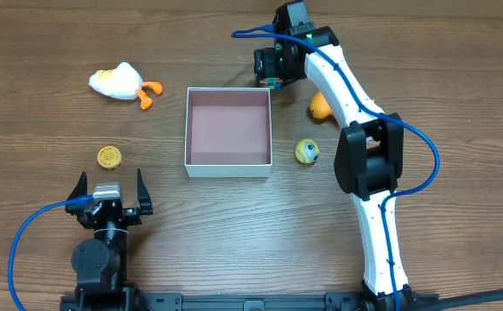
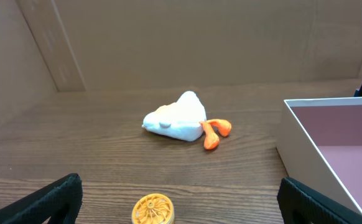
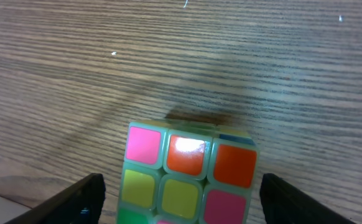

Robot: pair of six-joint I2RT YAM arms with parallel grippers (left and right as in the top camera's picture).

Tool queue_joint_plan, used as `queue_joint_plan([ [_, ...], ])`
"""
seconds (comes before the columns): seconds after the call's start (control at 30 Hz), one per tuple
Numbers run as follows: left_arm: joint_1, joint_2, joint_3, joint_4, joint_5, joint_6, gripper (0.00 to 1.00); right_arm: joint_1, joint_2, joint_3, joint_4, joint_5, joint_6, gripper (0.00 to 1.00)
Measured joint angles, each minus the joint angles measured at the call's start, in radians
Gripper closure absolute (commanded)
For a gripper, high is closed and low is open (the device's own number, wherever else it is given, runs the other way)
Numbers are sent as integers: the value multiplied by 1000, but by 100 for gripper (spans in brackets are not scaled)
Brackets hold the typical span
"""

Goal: Pack container
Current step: 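Lower the right gripper onto the Rubik's cube and close on it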

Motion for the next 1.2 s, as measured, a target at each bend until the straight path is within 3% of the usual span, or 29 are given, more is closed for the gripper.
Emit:
queue_joint_plan([
  [0.27,0,0,0,0,0,0,0,0,0,0,0,0,0,30],
  [0.7,0,0,0,0,0,0,0,-1,0,0,-27,74,0,30],
  [0.9,0,0,0,0,0,0,0,-1,0,0,-29,82,0,44],
  [1.2,0,0,0,0,0,0,0,-1,0,0,-28,87,0,48],
])
